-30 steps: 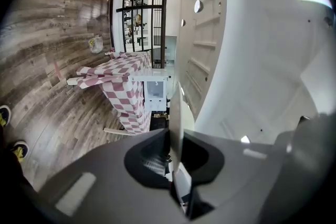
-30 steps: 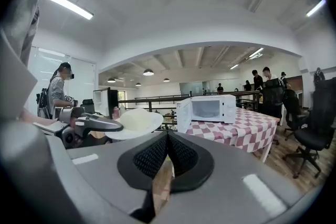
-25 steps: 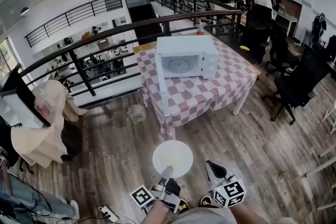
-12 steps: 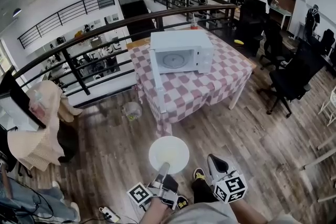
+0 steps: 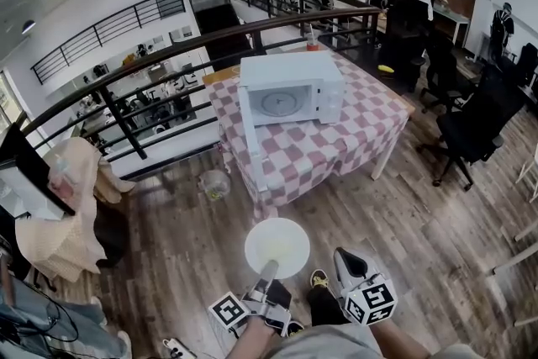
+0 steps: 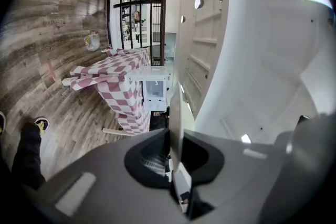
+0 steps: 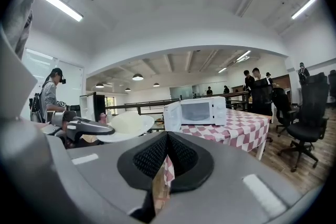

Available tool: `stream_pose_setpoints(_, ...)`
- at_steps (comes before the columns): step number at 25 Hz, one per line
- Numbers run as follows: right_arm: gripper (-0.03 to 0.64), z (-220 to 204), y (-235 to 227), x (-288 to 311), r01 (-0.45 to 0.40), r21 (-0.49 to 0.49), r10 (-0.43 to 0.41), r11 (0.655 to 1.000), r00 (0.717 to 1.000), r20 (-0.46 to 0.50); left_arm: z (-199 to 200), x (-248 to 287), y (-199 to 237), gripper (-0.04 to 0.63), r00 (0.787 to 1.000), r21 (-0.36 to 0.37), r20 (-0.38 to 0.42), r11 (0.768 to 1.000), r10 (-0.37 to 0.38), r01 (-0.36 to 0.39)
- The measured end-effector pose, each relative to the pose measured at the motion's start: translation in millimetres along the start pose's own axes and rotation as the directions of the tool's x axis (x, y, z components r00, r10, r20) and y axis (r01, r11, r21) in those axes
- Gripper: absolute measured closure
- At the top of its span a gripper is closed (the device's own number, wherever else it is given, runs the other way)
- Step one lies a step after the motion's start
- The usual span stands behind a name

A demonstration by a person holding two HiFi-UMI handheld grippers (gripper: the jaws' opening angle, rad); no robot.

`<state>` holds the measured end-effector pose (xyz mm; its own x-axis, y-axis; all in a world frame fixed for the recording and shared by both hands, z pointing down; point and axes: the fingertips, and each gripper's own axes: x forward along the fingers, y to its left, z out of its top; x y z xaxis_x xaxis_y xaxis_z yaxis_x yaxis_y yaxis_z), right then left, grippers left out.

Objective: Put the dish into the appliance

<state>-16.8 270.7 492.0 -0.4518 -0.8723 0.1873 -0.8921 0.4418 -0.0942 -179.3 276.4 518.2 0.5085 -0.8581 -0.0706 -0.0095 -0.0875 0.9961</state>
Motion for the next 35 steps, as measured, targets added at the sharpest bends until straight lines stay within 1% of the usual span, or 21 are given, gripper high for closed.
stream_pose_setpoints(7,0.618,4,-30,37,-0.008,0.008,0.008,1.0,1.0,-0.005,11,48,4,0.568,1.0,0.016,-0.009,1.0,0.001,0.0)
stream_pose_setpoints(17,0.618,12,-85,106,-0.02,0.017,0.02,1.0,1.0,-0.02,31,132,22,0.568,0.999,0.036,-0.009,0.998,0.042,-0.041)
stream_pose_setpoints(21,0.618,17,-113,133,-0.018,0.028,0.018,0.999,0.999,-0.029,37,172,28,0.568,0.998,0.021,-0.003,0.998,0.057,-0.057)
stream_pose_setpoints(25,0.618,26,-140,157,-0.025,0.034,0.026,0.999,0.999,-0.037,40,211,30,0.568,0.997,0.028,0.018,0.997,0.076,-0.077)
stream_pose_setpoints(29,0.618,34,-163,177,-0.037,0.028,0.038,0.999,0.998,-0.041,39,244,30,0.568,0.997,-0.005,0.026,0.997,0.074,-0.074)
stream_pose_setpoints(35,0.618,48,-194,203,-0.048,0.026,0.049,0.998,0.998,-0.029,43,289,32,0.568,0.997,0.038,0.02,0.996,0.078,-0.079)
